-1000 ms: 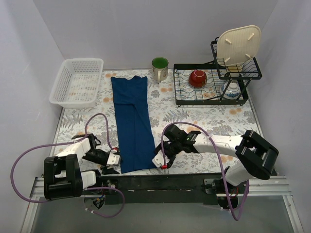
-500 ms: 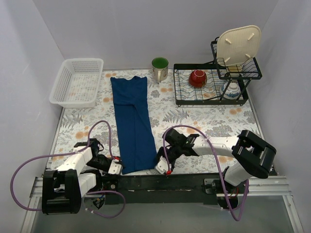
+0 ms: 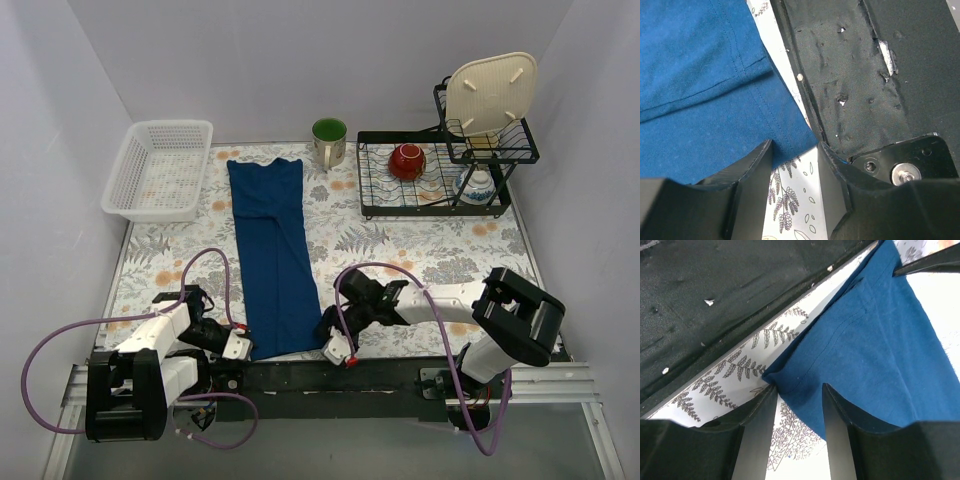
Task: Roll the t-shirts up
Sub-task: Roll the T-shirt to the center of the board.
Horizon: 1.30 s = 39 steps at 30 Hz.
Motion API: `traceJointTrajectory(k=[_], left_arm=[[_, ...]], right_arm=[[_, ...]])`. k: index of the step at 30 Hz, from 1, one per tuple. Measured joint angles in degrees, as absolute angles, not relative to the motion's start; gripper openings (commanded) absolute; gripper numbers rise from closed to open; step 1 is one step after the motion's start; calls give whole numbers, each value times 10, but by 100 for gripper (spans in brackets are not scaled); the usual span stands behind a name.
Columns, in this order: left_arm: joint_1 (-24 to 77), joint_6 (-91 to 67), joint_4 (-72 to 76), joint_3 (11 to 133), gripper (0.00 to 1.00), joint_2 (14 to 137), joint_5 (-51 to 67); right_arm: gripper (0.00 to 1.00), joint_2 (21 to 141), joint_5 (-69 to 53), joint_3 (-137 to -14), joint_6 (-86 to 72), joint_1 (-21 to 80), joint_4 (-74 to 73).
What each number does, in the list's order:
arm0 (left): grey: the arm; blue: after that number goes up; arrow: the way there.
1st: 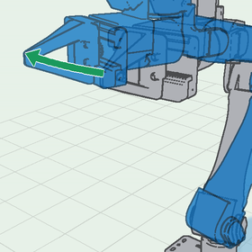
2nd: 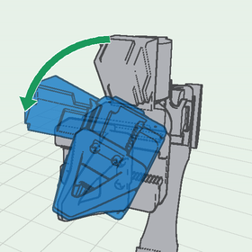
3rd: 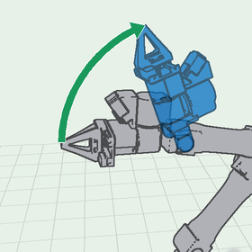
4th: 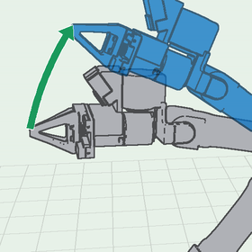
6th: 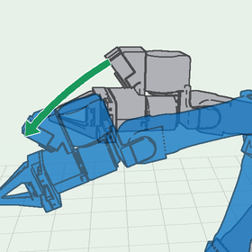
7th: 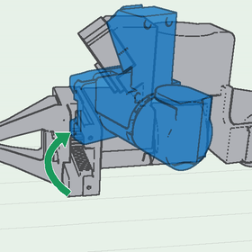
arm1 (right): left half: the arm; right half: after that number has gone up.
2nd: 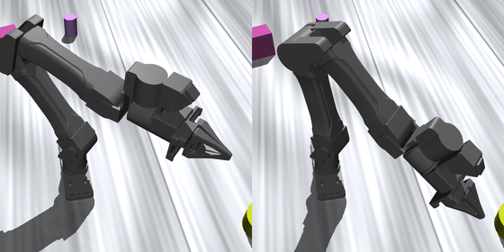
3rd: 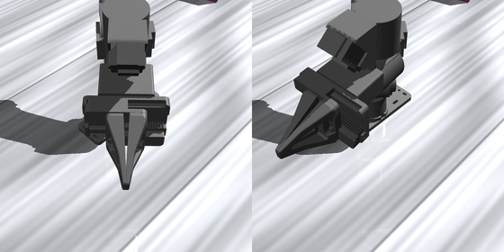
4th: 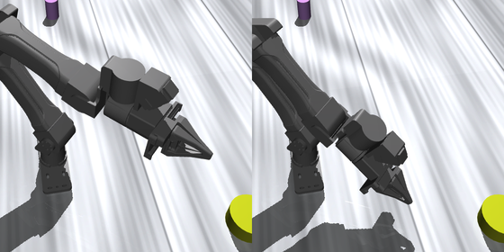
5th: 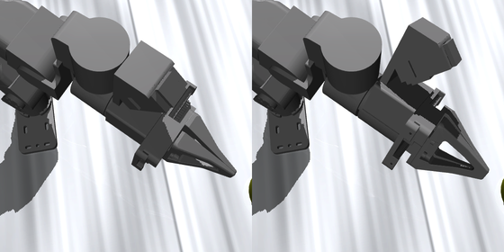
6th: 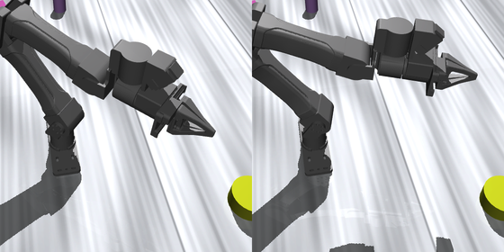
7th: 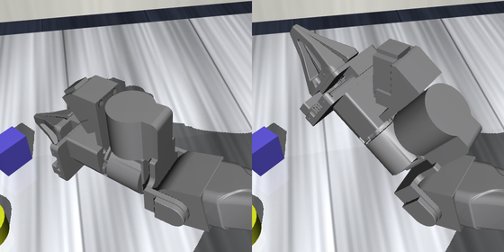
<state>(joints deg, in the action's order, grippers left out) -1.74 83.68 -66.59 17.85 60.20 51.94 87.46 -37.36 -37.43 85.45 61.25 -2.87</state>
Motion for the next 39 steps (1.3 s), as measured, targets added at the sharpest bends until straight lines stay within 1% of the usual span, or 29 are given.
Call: traceJointTrajectory(k=[1, 2, 5, 6, 8, 9, 13, 17, 21, 28, 32, 35, 39], left_arm=[[-17, 837, -666, 178, 10, 602, 520], [-17, 837, -666, 178, 7, 601, 520], [-12, 837, -668, 179, 0, 593, 521], [-11, 837, -669, 179, 0, 591, 521], [-10, 837, -671, 179, 0, 591, 526], [-10, 837, -671, 179, 0, 590, 528], [-12, 837, -668, 179, 0, 576, 532], [-14, 836, -693, 197, 0, 572, 534], [-14, 836, -719, 241, 0, 553, 537], [-14, 835, -761, 275, 0, 507, 540], [-14, 797, -764, 307, 0, 552, 540], [-14, 741, -754, 339, 0, 602, 540], [-14, 657, -733, 362, 0, 630, 543]], right_arm=[[49, 874, -375, -372, 856, 613, -25], [48, 874, -378, -370, 860, 613, -23], [38, 874, -383, -365, 873, 617, -18], [32, 874, -384, -364, 877, 620, -20], [25, 874, -386, -363, 881, 624, -27], [19, 875, -389, -363, 882, 625, -34], [13, 883, -394, -374, 870, 627, -51], [5, 884, -393, -389, 813, 626, -78], [2, 880, -393, -405, 741, 617, -109], [1, 870, -392, -444, 628, 592, -150], [1, 870, -395, -480, 563, 572, -168], [1, 871, -397, -499, 530, 562, -175], [1, 886, -409, -528, 494, 551, -194]])
